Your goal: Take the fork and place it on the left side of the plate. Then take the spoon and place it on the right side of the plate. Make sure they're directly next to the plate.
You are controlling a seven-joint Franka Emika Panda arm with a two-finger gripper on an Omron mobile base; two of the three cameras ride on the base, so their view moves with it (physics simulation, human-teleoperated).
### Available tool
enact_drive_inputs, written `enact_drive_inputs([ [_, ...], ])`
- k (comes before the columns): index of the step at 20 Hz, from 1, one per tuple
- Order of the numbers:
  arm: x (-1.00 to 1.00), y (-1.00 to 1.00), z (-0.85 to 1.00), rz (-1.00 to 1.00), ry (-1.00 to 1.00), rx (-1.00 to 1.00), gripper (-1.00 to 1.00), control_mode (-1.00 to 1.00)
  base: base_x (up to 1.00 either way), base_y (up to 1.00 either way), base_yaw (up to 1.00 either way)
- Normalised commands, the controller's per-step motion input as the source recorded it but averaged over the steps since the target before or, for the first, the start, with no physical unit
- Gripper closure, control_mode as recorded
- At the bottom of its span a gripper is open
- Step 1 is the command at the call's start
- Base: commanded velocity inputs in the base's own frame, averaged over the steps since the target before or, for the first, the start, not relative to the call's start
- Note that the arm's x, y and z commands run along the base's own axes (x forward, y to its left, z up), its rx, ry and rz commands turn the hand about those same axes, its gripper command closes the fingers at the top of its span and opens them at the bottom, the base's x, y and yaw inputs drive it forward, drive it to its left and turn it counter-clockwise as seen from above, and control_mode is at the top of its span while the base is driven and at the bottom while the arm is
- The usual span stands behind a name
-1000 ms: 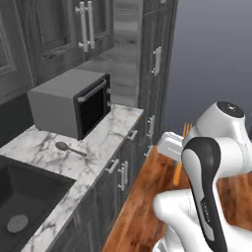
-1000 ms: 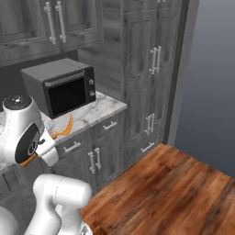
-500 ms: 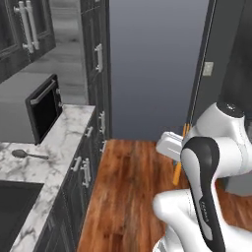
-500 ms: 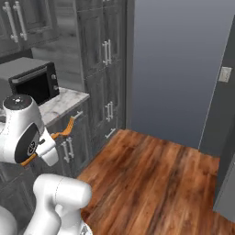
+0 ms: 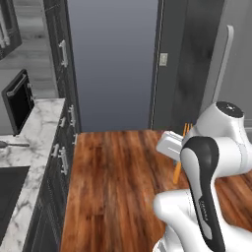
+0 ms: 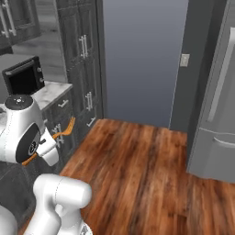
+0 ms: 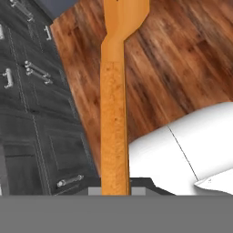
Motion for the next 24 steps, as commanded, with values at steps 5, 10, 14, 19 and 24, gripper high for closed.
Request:
enact_drive_inputs([
  [5, 0.0, 0.0, 0.0, 0.0, 0.0, 0.0, 1.0, 1.0, -0.9, 0.0, -0.22],
  [10, 0.0, 0.0, 0.0, 0.0, 0.0, 0.0, 1.0, 1.0, -0.89, 0.0, -0.18],
  [14, 0.0, 0.0, 0.0, 0.0, 0.0, 0.0, 1.0, 1.0, -1.0, -0.02, -0.17],
  [19, 0.0, 0.0, 0.0, 0.0, 0.0, 0.0, 1.0, 1.0, -1.0, -0.01, -0.17],
  [24, 0.0, 0.0, 0.0, 0.0, 0.0, 0.0, 1.0, 1.0, -1.0, -0.03, -0.17],
])
